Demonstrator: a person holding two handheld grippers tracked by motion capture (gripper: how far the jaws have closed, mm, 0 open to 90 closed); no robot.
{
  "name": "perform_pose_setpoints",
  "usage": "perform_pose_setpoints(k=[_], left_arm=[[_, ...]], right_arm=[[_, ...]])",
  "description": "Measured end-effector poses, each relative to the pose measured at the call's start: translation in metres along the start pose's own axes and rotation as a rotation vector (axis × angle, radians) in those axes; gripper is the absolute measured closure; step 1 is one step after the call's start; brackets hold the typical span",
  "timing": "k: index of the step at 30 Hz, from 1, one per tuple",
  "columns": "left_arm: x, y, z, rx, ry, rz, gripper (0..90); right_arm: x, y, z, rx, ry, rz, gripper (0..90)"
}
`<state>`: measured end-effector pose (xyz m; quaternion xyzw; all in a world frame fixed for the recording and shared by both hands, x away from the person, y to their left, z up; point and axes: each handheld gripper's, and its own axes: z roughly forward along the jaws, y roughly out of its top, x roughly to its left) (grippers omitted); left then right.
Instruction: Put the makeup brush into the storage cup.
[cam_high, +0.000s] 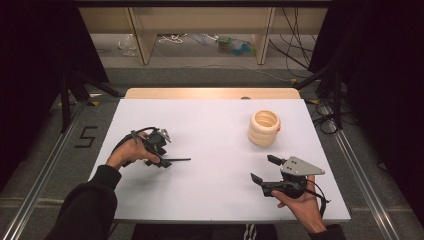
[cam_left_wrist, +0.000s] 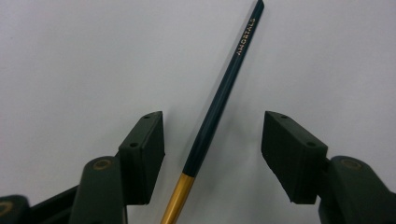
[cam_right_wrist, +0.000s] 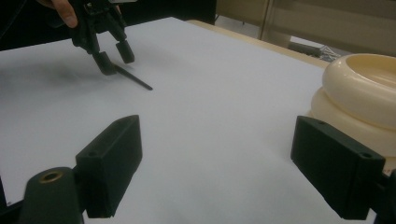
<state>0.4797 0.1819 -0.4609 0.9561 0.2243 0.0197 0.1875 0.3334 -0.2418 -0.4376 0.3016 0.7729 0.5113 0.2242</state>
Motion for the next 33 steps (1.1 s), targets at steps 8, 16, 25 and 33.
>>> perform_pose_setpoints(k=[8,16,25,33], left_arm=[[0.0021,-0.0004,0.0032,0.020,0.004,0.002,46.5],[0.0027,-0.0003,0.0035,0.035,0.004,-0.006,52.9],[0.0030,0.0062,0.0027,0.122,0.032,0.013,60.4],[0.0056,0.0091,0.0018,0.157,0.033,0.026,66.9]], right_arm=[[0.0006,0.0000,0.0004,0.002,0.004,-0.001,17.5],[0.0005,-0.0001,0.0018,0.004,0.008,-0.004,17.6],[0.0012,-0.0004,0.0026,0.000,0.011,0.000,18.3],[0.0012,-0.0002,0.0027,0.015,0.017,-0.005,18.6]])
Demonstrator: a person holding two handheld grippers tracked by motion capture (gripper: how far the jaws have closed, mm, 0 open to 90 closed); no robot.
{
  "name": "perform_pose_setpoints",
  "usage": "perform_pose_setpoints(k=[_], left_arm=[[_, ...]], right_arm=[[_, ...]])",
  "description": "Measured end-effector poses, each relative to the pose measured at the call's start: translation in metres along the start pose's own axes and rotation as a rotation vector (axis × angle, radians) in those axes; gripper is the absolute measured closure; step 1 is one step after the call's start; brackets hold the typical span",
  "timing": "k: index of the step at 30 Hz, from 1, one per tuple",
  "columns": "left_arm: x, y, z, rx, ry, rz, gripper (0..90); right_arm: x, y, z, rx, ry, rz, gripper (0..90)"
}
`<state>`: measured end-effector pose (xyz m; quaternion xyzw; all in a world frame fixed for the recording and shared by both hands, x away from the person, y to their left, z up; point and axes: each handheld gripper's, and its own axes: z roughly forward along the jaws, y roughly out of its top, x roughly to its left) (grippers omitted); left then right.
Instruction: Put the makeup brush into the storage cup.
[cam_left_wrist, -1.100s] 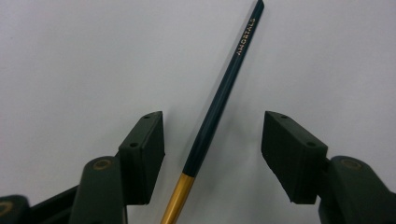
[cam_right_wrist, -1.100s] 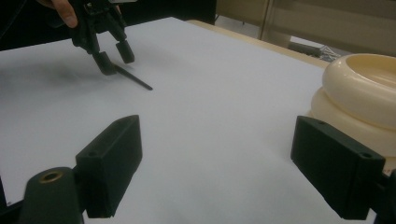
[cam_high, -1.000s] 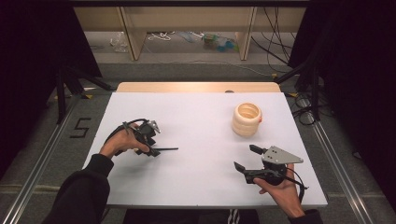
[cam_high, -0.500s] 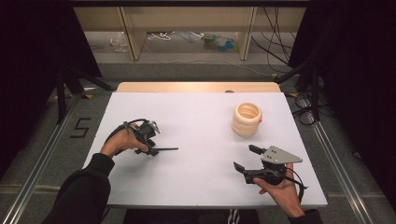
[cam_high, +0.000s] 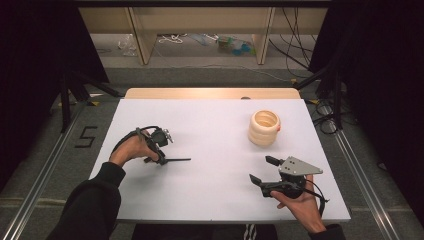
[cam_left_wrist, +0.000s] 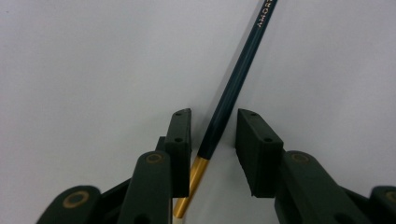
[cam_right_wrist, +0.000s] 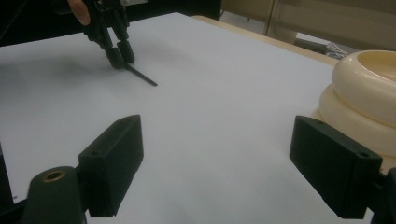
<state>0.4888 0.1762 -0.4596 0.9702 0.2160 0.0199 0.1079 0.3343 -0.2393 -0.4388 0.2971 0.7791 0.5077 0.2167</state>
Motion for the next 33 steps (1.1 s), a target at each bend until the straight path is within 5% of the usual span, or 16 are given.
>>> perform_pose_setpoints(k=[21,33], left_arm=[[-0.002,0.008,0.000,0.065,0.009,0.010,78.0],[-0.003,0.011,0.000,0.088,0.010,-0.019,83.2]], right_arm=[[0.001,0.000,0.001,0.001,0.010,0.001,18.9],[0.002,0.000,0.001,-0.001,0.019,-0.002,19.0]])
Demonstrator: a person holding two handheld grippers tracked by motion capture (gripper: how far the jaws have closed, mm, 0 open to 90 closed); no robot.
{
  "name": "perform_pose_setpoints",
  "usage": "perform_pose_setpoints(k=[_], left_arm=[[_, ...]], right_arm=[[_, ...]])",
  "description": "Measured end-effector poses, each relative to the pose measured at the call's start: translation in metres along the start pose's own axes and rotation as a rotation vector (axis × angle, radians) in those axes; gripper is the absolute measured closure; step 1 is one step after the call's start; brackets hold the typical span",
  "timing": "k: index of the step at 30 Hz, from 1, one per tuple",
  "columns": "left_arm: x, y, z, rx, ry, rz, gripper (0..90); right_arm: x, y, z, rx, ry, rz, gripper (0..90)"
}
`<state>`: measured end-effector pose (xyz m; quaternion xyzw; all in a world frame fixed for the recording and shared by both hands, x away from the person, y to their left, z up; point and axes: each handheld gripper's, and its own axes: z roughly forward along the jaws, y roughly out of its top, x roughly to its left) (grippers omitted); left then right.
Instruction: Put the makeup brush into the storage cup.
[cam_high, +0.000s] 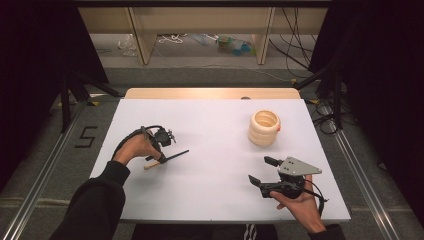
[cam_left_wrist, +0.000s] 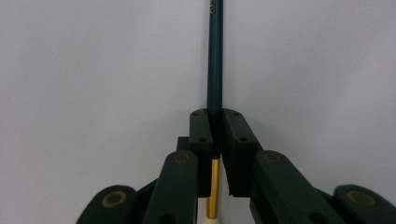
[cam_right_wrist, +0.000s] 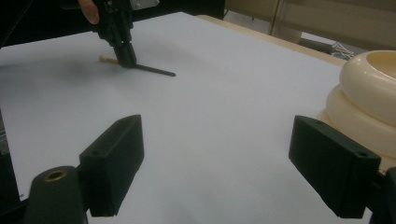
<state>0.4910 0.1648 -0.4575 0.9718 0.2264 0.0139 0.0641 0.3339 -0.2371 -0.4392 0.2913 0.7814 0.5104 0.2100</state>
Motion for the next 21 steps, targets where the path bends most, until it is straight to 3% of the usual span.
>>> perform_pose_setpoints(k=[13,18,21], left_arm=[[0.000,0.000,-0.001,0.013,0.004,-0.025,83.3],[-0.002,0.001,-0.007,0.003,0.018,0.010,83.3],[-0.006,0.003,-0.012,-0.016,0.009,0.020,83.2]], right_arm=[[0.000,0.001,-0.001,0.017,0.001,-0.004,19.2],[0.001,0.001,0.001,-0.017,0.000,-0.006,19.4],[0.001,0.001,0.000,-0.003,0.013,-0.014,19.5]])
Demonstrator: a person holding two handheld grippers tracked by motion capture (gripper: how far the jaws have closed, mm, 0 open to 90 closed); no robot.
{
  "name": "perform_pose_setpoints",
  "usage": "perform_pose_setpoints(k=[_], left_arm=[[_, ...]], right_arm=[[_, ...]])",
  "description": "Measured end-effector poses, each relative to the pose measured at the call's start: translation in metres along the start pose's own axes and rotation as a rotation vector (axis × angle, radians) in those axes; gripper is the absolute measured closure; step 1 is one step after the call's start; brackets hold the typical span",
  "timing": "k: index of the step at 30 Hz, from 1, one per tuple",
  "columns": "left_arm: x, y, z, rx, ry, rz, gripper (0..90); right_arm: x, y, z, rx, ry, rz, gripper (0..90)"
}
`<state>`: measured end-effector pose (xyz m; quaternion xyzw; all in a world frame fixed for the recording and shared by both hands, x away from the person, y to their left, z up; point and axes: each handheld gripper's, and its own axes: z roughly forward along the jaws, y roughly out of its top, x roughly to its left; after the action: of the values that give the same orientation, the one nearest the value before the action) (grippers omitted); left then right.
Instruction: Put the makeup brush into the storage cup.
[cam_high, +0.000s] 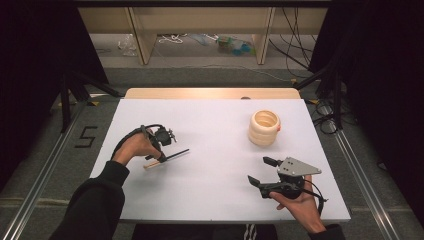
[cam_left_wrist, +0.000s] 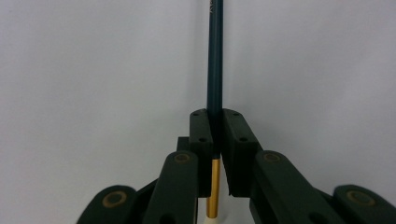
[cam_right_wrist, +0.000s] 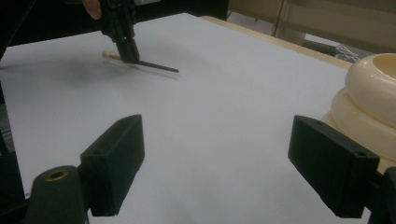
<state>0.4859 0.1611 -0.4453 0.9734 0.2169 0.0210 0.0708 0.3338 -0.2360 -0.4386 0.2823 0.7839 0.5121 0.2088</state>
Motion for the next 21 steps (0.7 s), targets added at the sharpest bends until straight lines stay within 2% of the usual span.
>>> perform_pose_setpoints(k=[1,4,8,12,19,21], left_arm=[[-0.002,0.001,-0.003,-0.002,0.000,0.005,83.3],[-0.007,0.003,-0.007,-0.018,-0.012,0.011,83.3],[-0.016,0.007,-0.010,-0.013,0.000,0.044,83.3],[-0.024,0.012,-0.013,-0.034,-0.010,0.056,83.2],[-0.048,0.024,-0.022,-0.050,0.002,0.126,83.3],[-0.057,0.029,-0.024,-0.065,-0.017,0.138,83.3]], right_arm=[[0.000,0.000,0.001,-0.014,-0.008,0.002,19.5],[0.001,0.001,0.000,-0.001,0.000,-0.006,19.5],[0.005,0.003,0.002,-0.003,-0.011,-0.041,19.4],[0.011,0.005,0.004,0.017,0.004,-0.061,19.4],[0.024,0.009,0.011,0.044,0.014,-0.142,19.3],[0.028,0.010,0.014,0.040,0.016,-0.160,19.3]])
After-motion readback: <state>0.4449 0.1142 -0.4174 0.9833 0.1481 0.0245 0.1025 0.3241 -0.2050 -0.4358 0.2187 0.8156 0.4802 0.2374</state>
